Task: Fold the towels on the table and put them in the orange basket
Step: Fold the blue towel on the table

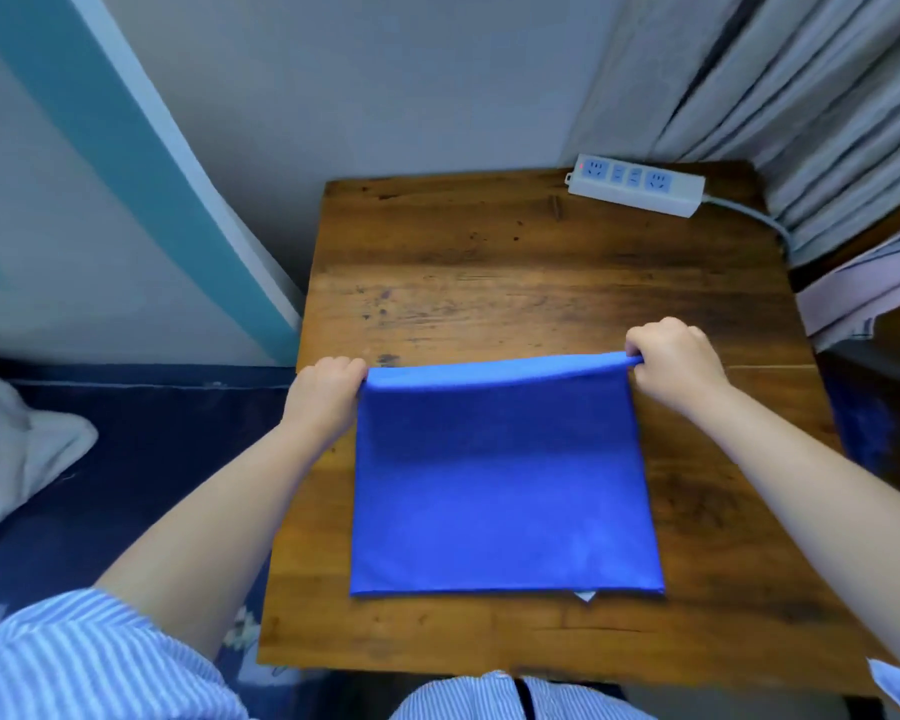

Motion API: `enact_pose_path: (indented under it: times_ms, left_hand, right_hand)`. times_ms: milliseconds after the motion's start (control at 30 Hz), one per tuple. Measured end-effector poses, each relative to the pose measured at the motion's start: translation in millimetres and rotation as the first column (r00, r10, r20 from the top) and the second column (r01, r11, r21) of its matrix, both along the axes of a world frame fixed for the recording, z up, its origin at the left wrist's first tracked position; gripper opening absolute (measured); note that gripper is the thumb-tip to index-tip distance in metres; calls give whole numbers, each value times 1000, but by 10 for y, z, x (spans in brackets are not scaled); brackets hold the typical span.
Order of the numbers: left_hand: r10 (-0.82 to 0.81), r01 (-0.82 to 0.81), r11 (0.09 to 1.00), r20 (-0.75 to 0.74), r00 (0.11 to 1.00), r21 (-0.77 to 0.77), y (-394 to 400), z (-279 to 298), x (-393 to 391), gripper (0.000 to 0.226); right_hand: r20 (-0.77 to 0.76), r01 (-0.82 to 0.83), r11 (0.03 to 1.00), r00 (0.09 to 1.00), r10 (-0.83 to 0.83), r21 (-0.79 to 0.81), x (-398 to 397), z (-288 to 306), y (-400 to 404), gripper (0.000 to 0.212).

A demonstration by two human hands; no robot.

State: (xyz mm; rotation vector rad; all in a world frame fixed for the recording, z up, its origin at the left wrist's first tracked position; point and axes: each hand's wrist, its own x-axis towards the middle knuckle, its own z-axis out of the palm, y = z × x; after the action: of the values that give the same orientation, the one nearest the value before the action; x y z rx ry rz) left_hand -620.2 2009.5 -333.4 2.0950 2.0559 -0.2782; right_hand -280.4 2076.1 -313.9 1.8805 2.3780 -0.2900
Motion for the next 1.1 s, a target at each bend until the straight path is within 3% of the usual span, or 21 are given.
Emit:
enact_pose_path:
  times_ms: [333, 500, 733, 867, 1100]
  left_hand:
    - [-144, 138, 988, 78, 986, 72, -1157, 52, 25, 15]
    - [-240, 232, 968, 86, 967, 93, -1505, -31, 128, 4]
    - [-165, 167, 986, 53, 985, -27, -1718, -286, 220, 8]
    - [-253, 253, 967, 29, 967, -18, -1837, -373, 297, 29]
    - [-200, 202, 979, 63, 978, -30, -1983, -594, 304, 33]
  right_hand:
    - [69, -52, 994, 997, 45, 94, 247, 36, -1268, 14]
    - [-26, -77, 978, 996, 84, 193, 339, -124, -1572, 13]
    - [2, -185, 959, 982, 189, 214, 399, -322, -1897, 31]
    - [-3, -143, 948, 989, 150, 283, 416, -499, -2006, 32]
    - [10, -91, 926, 996, 93, 367, 495, -831, -2146, 27]
